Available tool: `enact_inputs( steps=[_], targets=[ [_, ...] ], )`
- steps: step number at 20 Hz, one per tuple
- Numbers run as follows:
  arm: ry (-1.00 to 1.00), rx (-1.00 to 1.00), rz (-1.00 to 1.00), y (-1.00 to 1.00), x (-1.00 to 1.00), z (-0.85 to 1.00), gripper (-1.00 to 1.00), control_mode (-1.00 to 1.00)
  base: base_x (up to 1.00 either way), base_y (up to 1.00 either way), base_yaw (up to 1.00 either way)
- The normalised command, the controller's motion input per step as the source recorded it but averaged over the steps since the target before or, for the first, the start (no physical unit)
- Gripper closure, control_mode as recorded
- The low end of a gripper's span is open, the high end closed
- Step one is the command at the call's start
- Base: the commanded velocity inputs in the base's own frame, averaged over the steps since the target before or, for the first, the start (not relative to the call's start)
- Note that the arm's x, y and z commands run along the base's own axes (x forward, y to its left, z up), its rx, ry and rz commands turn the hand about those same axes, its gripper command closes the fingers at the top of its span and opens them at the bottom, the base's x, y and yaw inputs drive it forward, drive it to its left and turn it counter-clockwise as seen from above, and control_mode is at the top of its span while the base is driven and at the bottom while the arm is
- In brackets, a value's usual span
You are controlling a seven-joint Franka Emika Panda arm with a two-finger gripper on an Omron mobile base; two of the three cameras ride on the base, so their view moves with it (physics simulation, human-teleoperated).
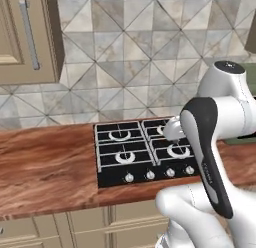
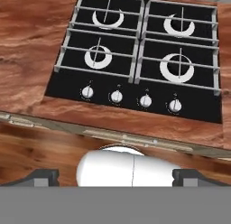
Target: Navigate to the range hood.
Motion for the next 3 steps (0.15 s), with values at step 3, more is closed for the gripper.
enact_inputs(
  steps=[3],
  targets=[
    [0.00,0.00,0.00,0.00,0.00,0.00,-1.00,1.00,0.48,-0.01,-0.15]
  ],
)
